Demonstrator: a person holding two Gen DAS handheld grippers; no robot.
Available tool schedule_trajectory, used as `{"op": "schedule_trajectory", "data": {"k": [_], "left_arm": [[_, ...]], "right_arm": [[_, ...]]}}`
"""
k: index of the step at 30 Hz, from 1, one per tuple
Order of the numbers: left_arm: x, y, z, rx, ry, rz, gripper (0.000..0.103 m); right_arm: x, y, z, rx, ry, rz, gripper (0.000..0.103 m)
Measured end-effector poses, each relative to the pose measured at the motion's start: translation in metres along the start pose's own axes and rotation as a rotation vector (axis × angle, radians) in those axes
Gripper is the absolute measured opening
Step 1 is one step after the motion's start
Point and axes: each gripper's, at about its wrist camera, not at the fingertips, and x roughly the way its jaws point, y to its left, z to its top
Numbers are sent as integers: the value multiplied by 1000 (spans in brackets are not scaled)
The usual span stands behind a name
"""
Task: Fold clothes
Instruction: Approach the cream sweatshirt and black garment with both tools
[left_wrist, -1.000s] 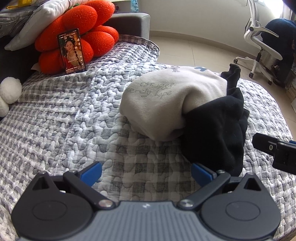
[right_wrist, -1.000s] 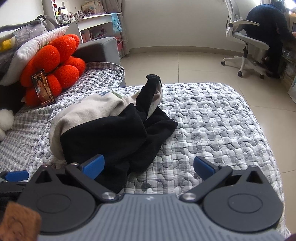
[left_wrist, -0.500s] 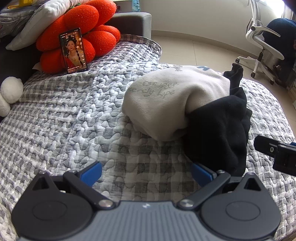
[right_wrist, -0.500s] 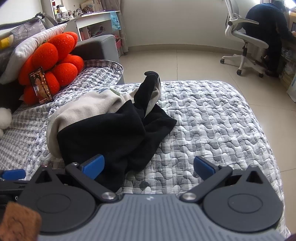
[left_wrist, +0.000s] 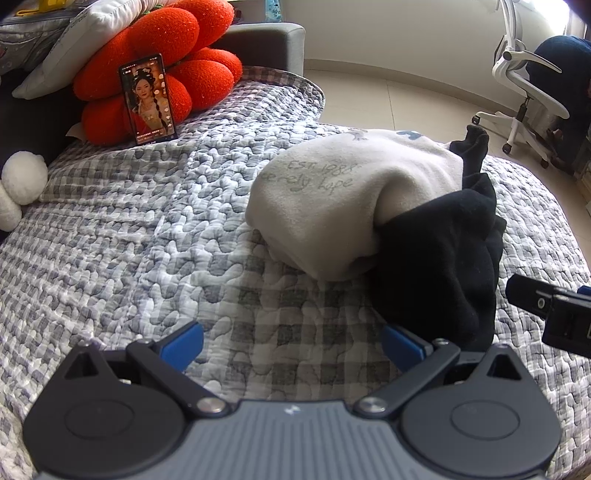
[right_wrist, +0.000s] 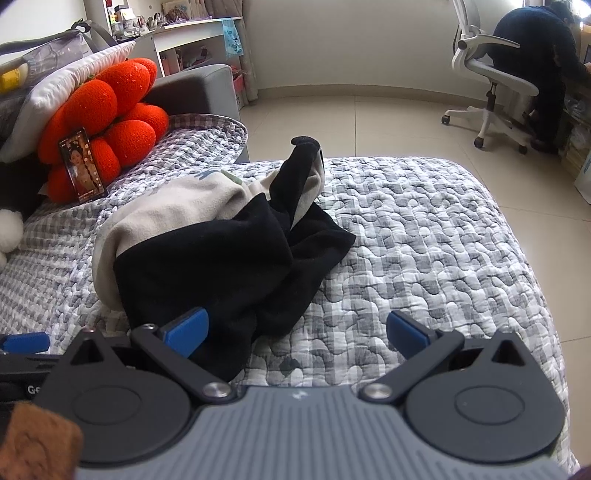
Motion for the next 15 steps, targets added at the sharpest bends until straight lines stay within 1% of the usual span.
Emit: {"op": "schedule_trajectory", "data": {"k": [15], "left_arm": [[1, 0, 1, -2, 5, 4, 103]], "right_arm": [[1, 1, -1, -3, 6, -3, 103]]}}
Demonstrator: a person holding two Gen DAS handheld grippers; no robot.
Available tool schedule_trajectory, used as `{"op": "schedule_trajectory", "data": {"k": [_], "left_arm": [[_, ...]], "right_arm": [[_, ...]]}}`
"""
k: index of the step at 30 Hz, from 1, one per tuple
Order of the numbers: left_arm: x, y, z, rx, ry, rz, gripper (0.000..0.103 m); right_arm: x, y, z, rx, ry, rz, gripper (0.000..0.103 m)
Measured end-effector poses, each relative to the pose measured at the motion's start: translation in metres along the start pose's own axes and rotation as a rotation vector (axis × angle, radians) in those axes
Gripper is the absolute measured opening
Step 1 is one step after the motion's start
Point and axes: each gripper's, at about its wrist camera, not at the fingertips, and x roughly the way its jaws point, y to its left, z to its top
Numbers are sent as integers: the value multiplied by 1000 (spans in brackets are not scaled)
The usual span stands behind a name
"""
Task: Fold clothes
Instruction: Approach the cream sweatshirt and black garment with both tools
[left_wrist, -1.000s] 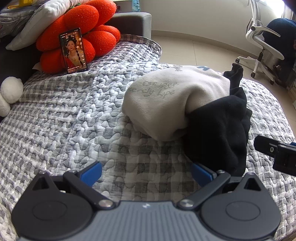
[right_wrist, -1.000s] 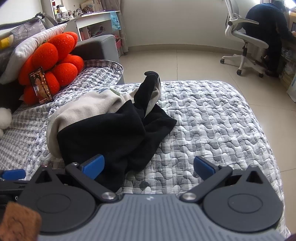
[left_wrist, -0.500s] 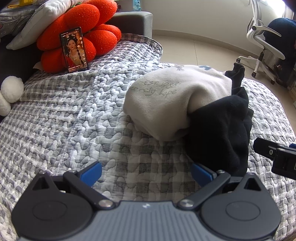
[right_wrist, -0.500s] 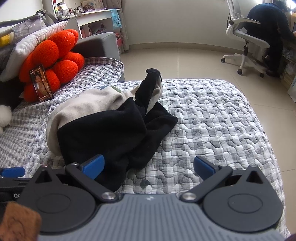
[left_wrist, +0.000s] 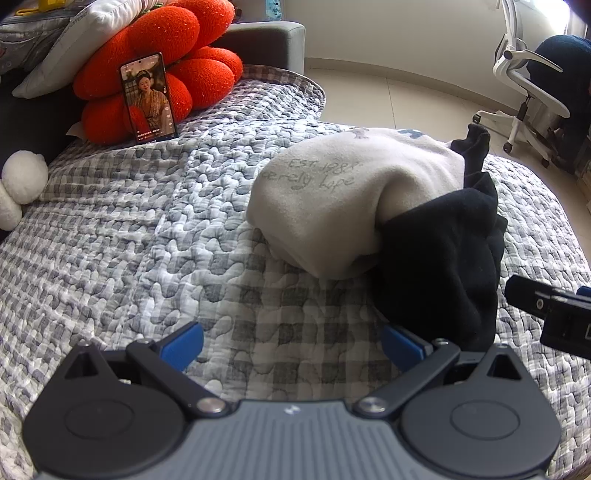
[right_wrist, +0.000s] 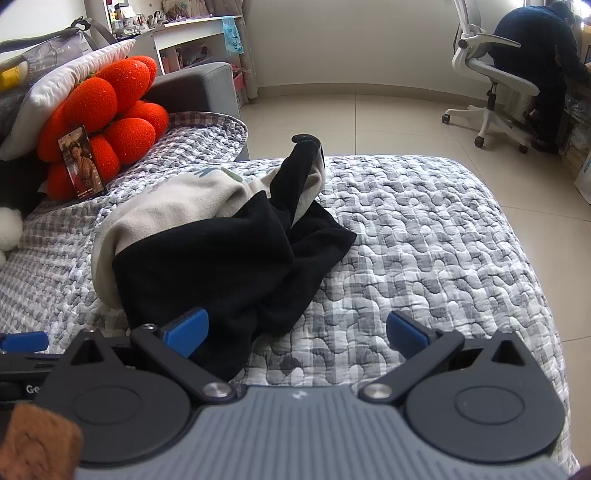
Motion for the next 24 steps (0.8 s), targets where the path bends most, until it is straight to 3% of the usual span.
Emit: {"op": "schedule_trajectory", "data": {"k": [14, 24], "left_arm": [[0, 2, 2, -8, -4, 4, 103], [7, 18, 13, -74, 2, 15, 103]], "right_arm": [[3, 2, 1, -1, 6, -2, 103], [6, 2, 3, 20, 7, -8, 103]]}}
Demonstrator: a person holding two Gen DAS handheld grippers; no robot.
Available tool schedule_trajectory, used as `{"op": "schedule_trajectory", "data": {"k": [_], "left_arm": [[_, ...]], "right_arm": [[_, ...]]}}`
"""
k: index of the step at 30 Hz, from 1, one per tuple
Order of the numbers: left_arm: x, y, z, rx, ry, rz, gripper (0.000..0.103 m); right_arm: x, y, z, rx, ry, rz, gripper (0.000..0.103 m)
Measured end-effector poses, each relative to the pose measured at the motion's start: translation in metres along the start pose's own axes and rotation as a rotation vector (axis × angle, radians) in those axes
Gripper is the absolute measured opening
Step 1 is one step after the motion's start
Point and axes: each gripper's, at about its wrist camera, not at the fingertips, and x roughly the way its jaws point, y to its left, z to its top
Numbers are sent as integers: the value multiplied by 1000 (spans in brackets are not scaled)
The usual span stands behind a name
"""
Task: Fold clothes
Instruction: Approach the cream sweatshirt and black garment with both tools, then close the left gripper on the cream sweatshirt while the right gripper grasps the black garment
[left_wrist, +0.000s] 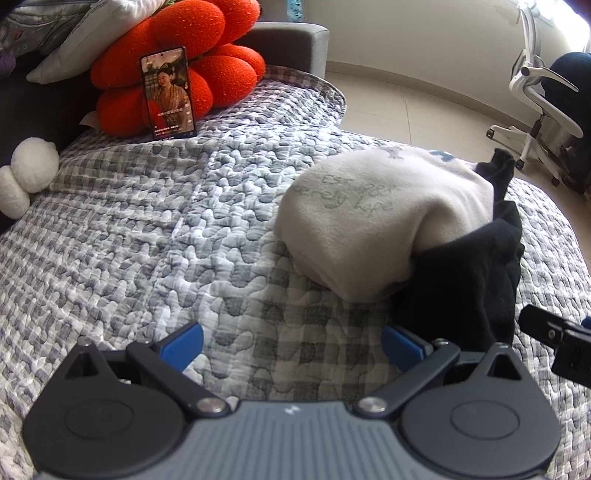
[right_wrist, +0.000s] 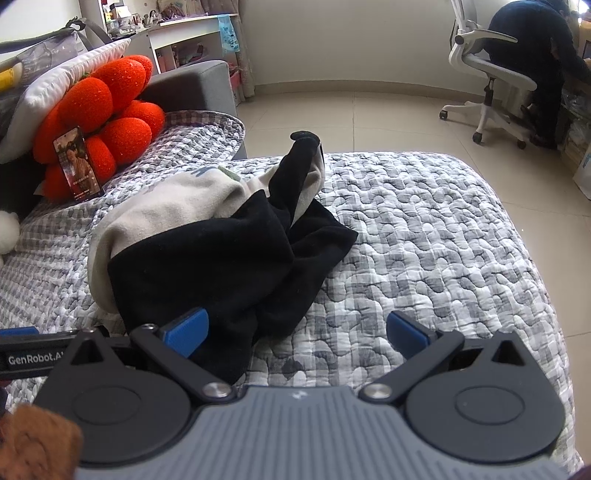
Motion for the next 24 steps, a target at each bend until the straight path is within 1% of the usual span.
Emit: {"op": "schedule_trajectory", "data": {"k": [6, 12, 14, 18, 21, 24], "left_arm": [[3, 8, 9, -42, -22, -21, 103], [12, 8, 18, -66, -52, -89, 103], [19, 6, 20, -62, -65, -94, 103], [28, -1, 23, -21, -105, -77, 103], [35, -4, 24, 8, -119, -73, 103], [43, -3, 24, 6, -123, -89, 103]], "right_arm": [[5, -3, 5, 33, -3, 4, 103], [19, -5, 10, 67, 16, 39, 103], [26, -4, 10, 64, 31, 41, 103], [44, -3, 9, 63, 66, 59, 103], [55, -5, 5, 78, 89, 79, 103], [62, -8, 2, 89, 94, 101, 103]]}}
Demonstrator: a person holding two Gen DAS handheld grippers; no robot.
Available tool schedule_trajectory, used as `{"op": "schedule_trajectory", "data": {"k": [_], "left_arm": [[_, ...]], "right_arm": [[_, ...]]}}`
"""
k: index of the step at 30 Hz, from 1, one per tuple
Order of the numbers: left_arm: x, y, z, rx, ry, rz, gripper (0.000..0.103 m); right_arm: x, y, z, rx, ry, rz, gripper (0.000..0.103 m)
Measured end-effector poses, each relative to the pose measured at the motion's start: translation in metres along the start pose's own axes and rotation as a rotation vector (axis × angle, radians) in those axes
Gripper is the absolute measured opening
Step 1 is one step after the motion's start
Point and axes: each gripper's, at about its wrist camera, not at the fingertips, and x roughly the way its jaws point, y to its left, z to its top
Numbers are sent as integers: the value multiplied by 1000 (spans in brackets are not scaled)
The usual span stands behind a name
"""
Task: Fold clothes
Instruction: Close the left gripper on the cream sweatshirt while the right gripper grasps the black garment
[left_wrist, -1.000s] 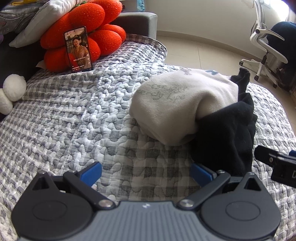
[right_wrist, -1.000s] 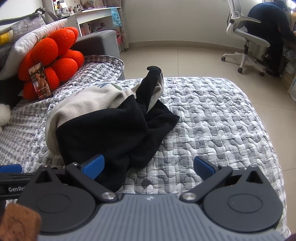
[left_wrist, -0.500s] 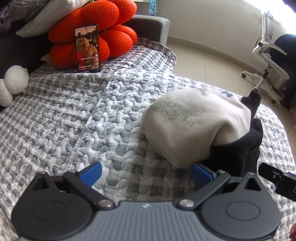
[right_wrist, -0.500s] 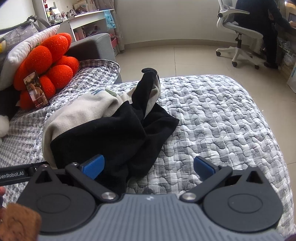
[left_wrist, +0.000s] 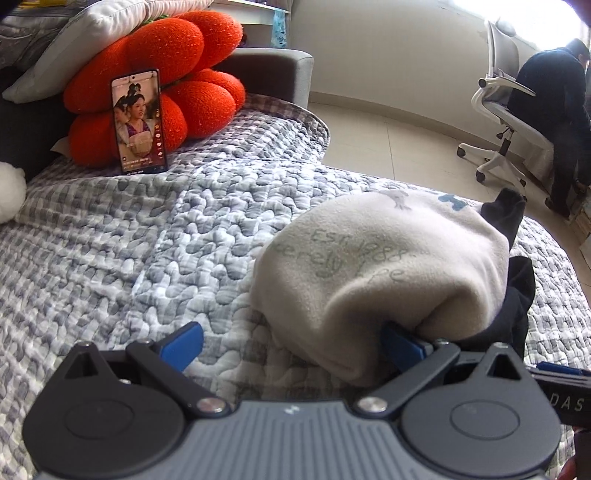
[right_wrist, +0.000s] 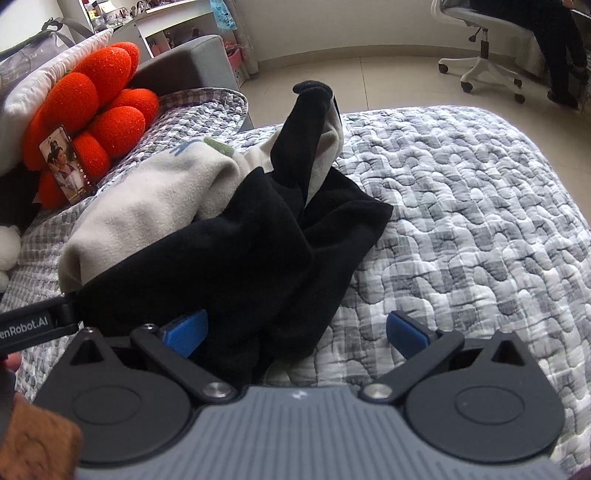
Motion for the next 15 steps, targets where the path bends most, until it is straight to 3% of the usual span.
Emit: {"op": "schedule_trajectory", "data": {"k": [5, 9, 15], "left_arm": [[15, 5, -5, -42, 22, -43, 103], [25, 12, -12, -87, 37, -81, 103], [23, 7, -17, -15, 15, -77, 103]], "right_arm": [[1, 2, -5, -52, -28, 9, 103], [1, 4, -19, -113, -119, 12, 103], [5, 7, -17, -144, -123, -7, 103]]}}
